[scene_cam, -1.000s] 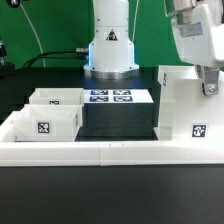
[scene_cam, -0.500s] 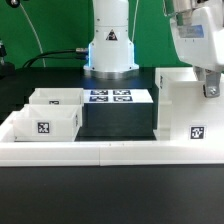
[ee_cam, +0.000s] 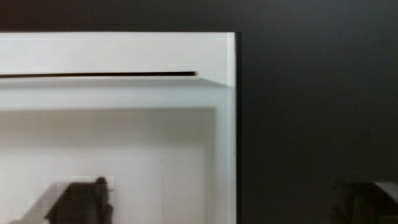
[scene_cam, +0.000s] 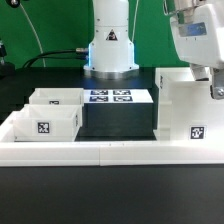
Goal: Assemble drawer
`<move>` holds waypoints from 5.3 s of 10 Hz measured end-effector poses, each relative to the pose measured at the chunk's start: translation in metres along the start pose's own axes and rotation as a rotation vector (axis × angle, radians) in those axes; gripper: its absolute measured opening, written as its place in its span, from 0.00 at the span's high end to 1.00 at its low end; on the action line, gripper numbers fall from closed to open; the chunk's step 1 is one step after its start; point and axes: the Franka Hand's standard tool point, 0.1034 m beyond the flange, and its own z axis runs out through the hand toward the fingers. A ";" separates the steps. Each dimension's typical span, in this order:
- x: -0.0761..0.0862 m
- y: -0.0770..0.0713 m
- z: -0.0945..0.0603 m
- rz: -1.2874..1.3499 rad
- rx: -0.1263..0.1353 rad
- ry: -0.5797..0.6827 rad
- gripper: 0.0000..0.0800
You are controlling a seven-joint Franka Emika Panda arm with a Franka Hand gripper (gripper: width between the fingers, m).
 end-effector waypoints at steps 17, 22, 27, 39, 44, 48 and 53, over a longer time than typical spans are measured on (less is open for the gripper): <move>0.043 0.041 -0.046 -1.220 -0.071 0.014 0.19; 0.055 0.041 -0.045 -1.430 -0.063 0.023 0.19; 0.128 0.068 -0.047 -1.460 -0.137 0.067 0.19; 0.186 0.108 -0.018 -1.375 -0.210 0.021 0.19; 0.199 0.131 0.003 -1.388 -0.227 0.045 0.19; 0.201 0.134 0.004 -1.407 -0.234 0.030 0.19; 0.212 0.146 0.020 -1.471 -0.264 -0.059 0.19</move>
Offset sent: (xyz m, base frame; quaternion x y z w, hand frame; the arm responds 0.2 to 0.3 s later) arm -0.0332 -0.0033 0.0286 -0.0206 -0.0321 -0.0730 0.9966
